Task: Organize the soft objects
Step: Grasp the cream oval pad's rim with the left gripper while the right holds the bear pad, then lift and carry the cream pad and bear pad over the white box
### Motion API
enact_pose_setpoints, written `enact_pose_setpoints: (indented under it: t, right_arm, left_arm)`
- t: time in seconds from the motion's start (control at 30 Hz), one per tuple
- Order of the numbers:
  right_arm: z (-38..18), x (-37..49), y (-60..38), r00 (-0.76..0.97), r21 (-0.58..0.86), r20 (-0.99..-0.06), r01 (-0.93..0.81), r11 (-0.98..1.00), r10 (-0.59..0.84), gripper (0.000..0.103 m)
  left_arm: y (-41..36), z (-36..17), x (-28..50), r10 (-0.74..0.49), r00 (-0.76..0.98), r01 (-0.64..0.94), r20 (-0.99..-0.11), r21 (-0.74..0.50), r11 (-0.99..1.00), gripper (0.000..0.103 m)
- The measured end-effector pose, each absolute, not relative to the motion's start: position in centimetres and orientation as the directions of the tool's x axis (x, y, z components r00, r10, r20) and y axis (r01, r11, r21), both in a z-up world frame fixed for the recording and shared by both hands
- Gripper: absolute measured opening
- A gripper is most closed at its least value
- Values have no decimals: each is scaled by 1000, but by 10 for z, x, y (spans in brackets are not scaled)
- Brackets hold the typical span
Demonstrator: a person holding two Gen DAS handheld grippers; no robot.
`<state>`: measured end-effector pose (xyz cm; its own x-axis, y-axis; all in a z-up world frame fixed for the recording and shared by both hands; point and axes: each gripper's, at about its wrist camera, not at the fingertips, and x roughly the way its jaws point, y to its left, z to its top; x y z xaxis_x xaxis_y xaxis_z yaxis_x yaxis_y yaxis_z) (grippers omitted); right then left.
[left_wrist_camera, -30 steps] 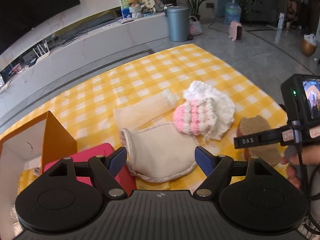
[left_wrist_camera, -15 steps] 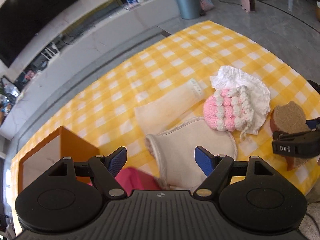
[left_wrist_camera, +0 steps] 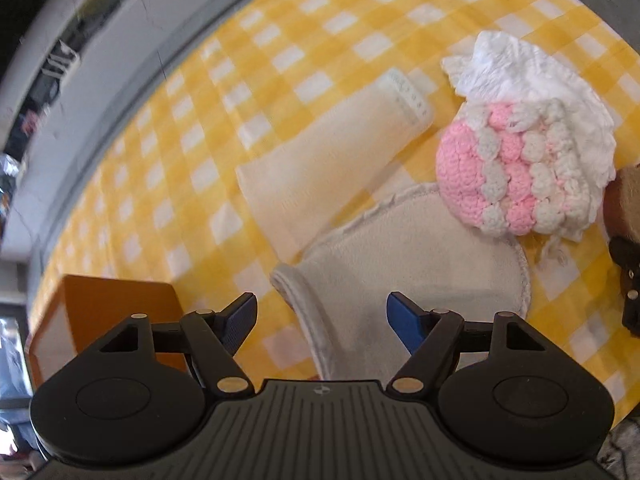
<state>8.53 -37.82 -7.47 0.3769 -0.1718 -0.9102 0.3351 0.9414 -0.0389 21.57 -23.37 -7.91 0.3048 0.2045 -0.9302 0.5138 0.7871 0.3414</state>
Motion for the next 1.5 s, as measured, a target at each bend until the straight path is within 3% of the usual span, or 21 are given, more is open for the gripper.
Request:
enact_pose_setpoints:
  t: [0.13, 0.23, 0.3, 0.37, 0.5, 0.77, 1.5]
  right_arm:
    - [-75, 85, -378, 378, -41, -910, 331, 943, -172, 69]
    - [-76, 85, -379, 380, -35, -910, 331, 943, -168, 69]
    - [-76, 86, -379, 381, -34, -909, 329, 944, -166, 70]
    - [-76, 85, -380, 383, -28, -910, 332, 943, -162, 69]
    - [-74, 84, -378, 391, -33, -906, 320, 947, -163, 69]
    - [-68, 78, -385, 412, -25, -893, 362, 932, -184, 69]
    - [-35, 57, -381, 532, 20, -833, 307, 952, -154, 69]
  left_arm:
    - [-223, -88, 227, 193, 251, 448, -948, 291, 845, 58]
    - [-216, -91, 233, 185, 228, 428, -956, 269, 863, 55]
    - [-210, -88, 237, 172, 201, 420, -964, 243, 874, 43]
    - [-207, -84, 236, 166, 210, 418, -964, 242, 876, 19]
    - [-205, -74, 228, 172, 211, 433, -962, 250, 866, 6]
    - [-205, -35, 199, 117, 301, 429, -946, 244, 869, 5]
    - [-175, 46, 127, -294, 418, 444, -860, -89, 892, 5]
